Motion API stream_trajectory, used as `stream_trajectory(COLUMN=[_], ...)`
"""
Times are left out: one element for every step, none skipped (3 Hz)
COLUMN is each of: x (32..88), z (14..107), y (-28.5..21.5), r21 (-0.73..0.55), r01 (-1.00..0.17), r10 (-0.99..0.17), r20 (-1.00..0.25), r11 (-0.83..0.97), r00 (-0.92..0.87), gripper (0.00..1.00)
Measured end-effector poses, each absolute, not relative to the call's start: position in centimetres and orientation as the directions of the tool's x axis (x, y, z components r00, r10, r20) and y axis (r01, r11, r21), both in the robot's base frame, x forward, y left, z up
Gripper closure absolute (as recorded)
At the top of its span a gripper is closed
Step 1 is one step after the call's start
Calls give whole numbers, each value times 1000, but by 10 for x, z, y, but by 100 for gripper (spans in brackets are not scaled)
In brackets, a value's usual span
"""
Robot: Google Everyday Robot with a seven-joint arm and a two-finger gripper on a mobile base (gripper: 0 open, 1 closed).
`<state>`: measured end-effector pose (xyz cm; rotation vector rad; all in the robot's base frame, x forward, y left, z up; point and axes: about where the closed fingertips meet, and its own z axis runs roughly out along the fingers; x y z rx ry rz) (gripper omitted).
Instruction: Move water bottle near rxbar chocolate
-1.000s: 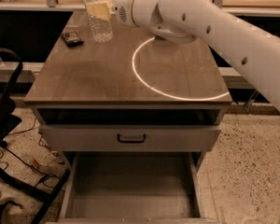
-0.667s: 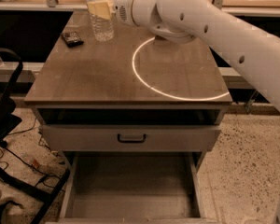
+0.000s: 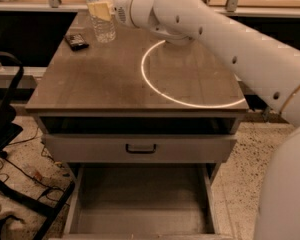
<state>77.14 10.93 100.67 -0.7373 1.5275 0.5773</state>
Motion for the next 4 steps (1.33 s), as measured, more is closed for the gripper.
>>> stream_trajectory(x=[814, 852, 879, 901], z=[995, 990, 984, 967], y=[138, 155, 160, 160], r21=[-81, -111, -128, -127], r01=[-744, -739, -723, -708], r10=[-97, -94, -104, -128], r20=[-995, -993, -991, -990], r11=[663, 665, 679, 695], r00=[22, 64, 78, 52], gripper=[100, 100, 100, 100])
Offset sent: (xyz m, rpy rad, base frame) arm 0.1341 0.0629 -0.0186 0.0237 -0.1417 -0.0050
